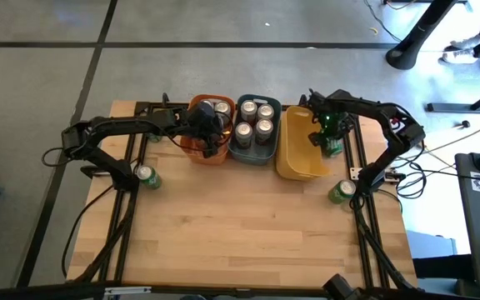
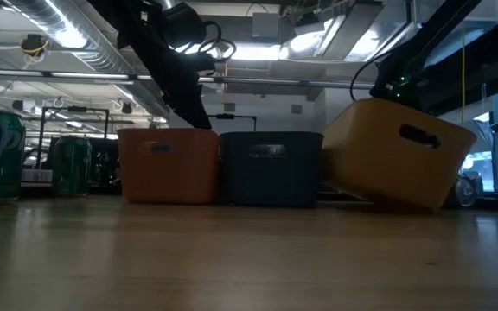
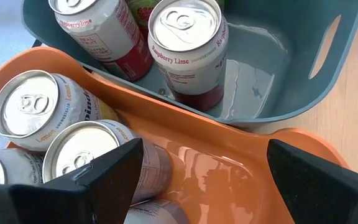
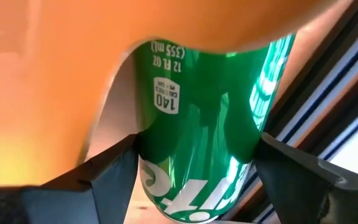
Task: Sort soda cans
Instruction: Put the top right green soda can into the yellow bin
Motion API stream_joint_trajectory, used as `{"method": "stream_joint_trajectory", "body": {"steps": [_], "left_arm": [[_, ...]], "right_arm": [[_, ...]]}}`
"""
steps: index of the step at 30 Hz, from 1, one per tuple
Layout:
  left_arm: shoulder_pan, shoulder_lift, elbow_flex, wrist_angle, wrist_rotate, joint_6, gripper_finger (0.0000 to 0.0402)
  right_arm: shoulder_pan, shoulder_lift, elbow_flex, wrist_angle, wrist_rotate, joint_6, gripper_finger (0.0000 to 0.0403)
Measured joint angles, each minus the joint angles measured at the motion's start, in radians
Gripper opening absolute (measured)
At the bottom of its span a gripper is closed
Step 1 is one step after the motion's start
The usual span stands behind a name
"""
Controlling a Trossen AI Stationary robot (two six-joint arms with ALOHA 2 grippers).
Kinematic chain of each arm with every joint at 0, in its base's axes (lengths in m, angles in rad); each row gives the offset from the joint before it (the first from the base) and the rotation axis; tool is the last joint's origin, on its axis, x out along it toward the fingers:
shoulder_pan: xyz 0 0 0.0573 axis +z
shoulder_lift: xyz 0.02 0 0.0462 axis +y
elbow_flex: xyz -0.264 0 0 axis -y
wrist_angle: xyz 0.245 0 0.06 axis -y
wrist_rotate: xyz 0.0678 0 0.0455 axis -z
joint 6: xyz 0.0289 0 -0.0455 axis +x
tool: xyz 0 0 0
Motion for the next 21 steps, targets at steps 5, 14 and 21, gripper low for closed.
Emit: {"method": "stream_joint_trajectory", "body": {"steps": [5, 14, 21], "left_arm": [[0.000, 0.000, 0.000, 0.000, 0.000, 0.002, 0.0331], [0.000, 0.000, 0.000, 0.007, 0.000, 0.002, 0.0331], [0.000, 0.000, 0.000, 0.007, 0.000, -0.004, 0.0331]], "right_arm": [[0.000, -0.042, -0.002, -0.008, 0.010, 0.005, 0.0303], [0.000, -0.159, 0.001, -0.069, 0.026, 0.023, 0.0302], [0.000, -0.205, -0.003, -0.060, 0.065, 0.037, 0.0302]]}}
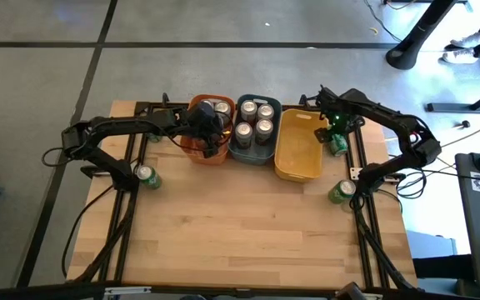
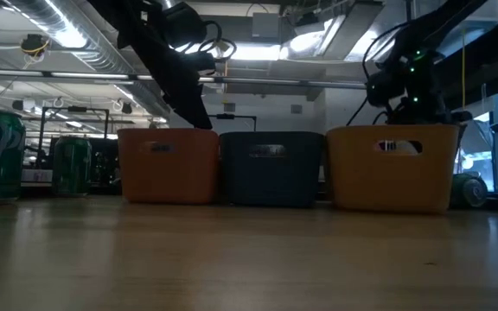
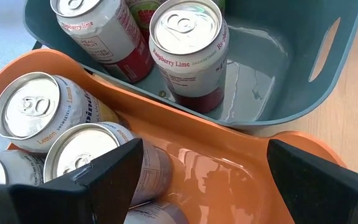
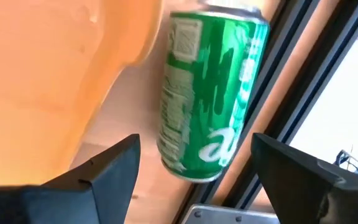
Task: Sort soda cans
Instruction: Put the top right green soda can into the yellow bin
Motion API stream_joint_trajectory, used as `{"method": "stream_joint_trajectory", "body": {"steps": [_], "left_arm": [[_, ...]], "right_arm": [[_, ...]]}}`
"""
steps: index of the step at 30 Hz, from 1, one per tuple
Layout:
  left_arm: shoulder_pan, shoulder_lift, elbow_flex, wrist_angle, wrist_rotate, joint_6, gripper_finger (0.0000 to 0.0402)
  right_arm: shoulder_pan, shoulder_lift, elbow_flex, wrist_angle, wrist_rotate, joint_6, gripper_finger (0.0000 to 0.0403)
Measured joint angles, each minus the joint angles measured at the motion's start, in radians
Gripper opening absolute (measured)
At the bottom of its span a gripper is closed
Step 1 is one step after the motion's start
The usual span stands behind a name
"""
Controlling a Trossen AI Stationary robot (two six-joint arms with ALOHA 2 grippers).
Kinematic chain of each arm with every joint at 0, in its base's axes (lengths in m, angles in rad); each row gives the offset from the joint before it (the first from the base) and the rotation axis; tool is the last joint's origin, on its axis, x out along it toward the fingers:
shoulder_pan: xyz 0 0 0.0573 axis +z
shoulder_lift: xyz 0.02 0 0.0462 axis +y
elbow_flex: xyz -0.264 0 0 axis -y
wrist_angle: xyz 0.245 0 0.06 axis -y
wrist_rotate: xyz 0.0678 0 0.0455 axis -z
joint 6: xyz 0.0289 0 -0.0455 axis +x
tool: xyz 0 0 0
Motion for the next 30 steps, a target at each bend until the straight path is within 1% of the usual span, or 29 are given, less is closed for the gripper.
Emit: {"method": "stream_joint_trajectory", "body": {"steps": [4, 9, 13, 17, 19, 23, 30], "left_arm": [[0.000, 0.000, 0.000, 0.000, 0.000, -0.001, 0.0331], [0.000, 0.000, 0.000, 0.007, 0.000, -0.001, 0.0331], [0.000, -0.001, 0.000, 0.019, 0.000, -0.001, 0.0331], [0.000, -0.001, 0.000, 0.019, 0.000, -0.001, 0.0331], [0.000, -0.001, 0.000, 0.019, 0.000, -0.001, 0.0331], [0.000, -0.001, 0.000, 0.019, 0.000, -0.001, 0.0331], [0.000, -0.001, 0.000, 0.022, 0.000, 0.003, 0.0331]], "right_arm": [[0.010, 0.000, -0.041, 0.042, 0.046, -0.014, 0.0302], [0.051, 0.000, -0.090, 0.125, 0.141, 0.035, 0.0303], [0.058, 0.013, -0.132, 0.158, 0.166, 0.037, 0.0303], [0.075, 0.029, -0.146, 0.183, 0.219, 0.054, 0.0303], [0.080, 0.037, -0.158, 0.206, 0.222, 0.063, 0.0303], [0.065, 0.062, -0.196, 0.235, 0.191, 0.069, 0.0303], [0.077, 0.082, -0.204, 0.256, 0.205, 0.069, 0.0304]]}}
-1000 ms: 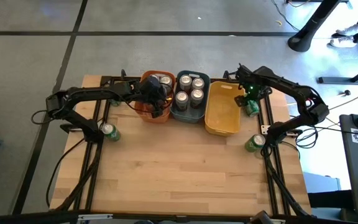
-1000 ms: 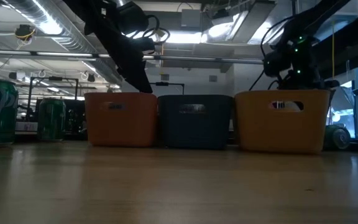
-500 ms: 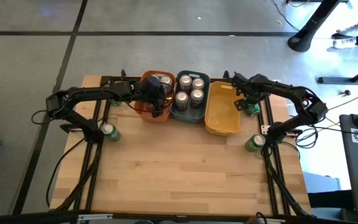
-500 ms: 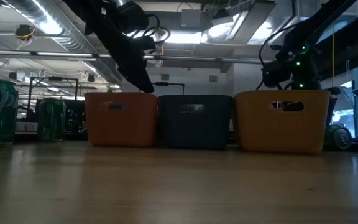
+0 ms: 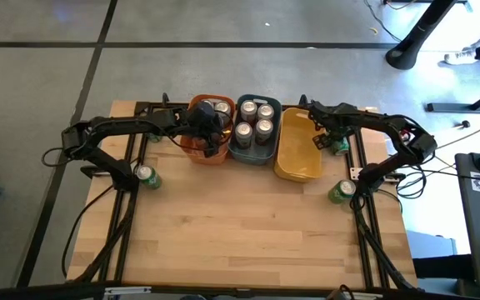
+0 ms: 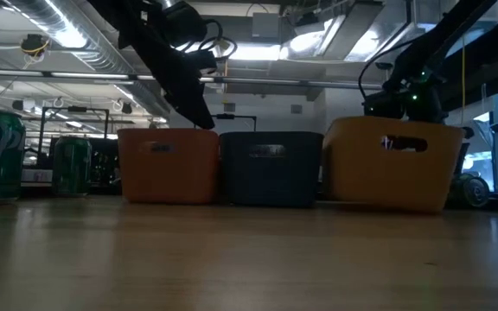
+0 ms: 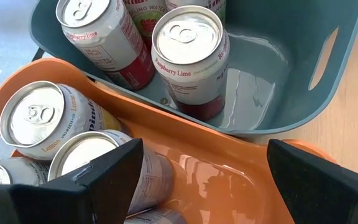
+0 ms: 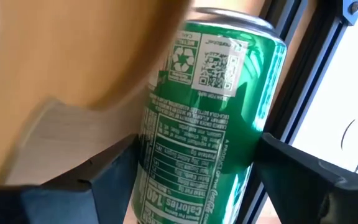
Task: Sort soda cans
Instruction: Put the top right green soda can into the yellow bin
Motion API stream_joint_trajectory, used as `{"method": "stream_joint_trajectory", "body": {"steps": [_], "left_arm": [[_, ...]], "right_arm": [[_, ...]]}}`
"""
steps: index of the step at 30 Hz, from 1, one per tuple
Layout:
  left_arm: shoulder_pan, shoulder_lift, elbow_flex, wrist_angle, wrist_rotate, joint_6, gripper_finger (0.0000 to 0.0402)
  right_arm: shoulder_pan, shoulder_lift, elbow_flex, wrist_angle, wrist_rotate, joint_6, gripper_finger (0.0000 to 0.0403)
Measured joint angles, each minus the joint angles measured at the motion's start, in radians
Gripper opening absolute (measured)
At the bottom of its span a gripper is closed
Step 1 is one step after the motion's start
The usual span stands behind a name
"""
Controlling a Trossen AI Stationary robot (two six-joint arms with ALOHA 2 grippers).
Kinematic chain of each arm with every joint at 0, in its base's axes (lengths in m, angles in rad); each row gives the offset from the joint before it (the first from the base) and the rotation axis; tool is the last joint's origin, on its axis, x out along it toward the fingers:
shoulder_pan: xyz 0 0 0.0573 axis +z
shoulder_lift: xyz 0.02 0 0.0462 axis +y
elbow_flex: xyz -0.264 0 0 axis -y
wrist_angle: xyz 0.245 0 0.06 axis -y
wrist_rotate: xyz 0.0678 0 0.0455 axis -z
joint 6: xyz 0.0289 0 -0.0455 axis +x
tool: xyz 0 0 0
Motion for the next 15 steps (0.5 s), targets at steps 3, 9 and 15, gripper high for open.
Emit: {"method": "stream_joint_trajectory", "body": {"steps": [3, 9, 15], "left_arm": [[0.000, 0.000, 0.000, -0.001, 0.000, -0.003, 0.0331], [0.000, 0.000, 0.000, 0.000, 0.000, -0.003, 0.0331], [0.000, 0.000, 0.000, 0.000, 0.000, -0.007, 0.0331]], "right_arm": [[0.000, 0.001, 0.000, -0.002, 0.008, 0.000, 0.0304], [0.001, 0.006, 0.025, -0.034, -0.001, 0.000, 0.0304], [0.000, 0.006, 0.027, -0.030, -0.006, -0.006, 0.0310]]}}
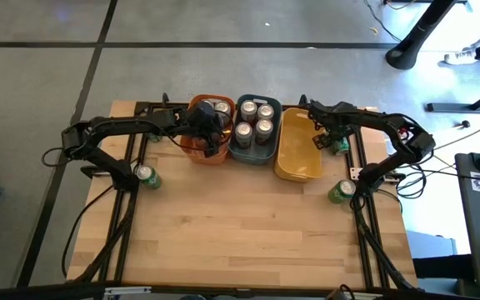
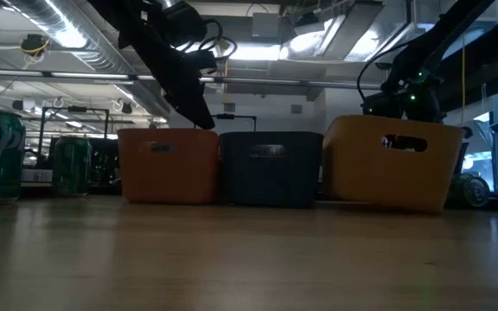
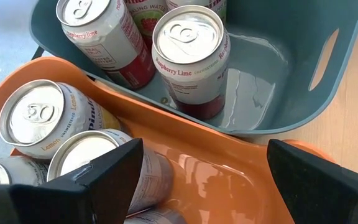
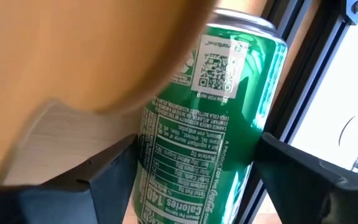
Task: Sort soda cans
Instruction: Put the top right green soda can into the yellow bin
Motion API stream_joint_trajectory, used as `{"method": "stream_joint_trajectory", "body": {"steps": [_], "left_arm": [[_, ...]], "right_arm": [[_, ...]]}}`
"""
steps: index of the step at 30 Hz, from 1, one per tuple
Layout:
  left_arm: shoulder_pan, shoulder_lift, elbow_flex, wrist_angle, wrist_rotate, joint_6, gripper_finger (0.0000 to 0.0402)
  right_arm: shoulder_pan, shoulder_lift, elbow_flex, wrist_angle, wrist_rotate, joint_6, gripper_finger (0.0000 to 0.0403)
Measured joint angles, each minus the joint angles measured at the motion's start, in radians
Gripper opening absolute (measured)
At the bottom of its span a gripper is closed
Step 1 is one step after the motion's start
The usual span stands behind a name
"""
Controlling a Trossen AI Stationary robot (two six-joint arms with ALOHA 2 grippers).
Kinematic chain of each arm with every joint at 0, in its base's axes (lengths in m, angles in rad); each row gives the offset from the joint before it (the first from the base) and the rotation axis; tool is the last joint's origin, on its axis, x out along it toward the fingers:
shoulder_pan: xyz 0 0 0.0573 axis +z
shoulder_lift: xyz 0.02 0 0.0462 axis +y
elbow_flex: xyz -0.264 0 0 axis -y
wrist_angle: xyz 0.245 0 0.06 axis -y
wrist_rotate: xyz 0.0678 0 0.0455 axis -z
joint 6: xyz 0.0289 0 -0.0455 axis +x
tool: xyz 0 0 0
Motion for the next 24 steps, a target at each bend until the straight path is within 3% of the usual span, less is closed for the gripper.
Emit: {"method": "stream_joint_trajectory", "body": {"steps": [9, 24], "left_arm": [[0.000, 0.000, 0.000, 0.000, 0.000, -0.002, 0.0331], [0.000, 0.000, 0.000, 0.000, 0.000, 0.001, 0.0331]], "right_arm": [[0.000, 0.003, -0.004, -0.004, -0.041, -0.001, 0.0395], [0.001, 0.002, -0.072, 0.110, -0.058, 0.012, 0.0346]]}}
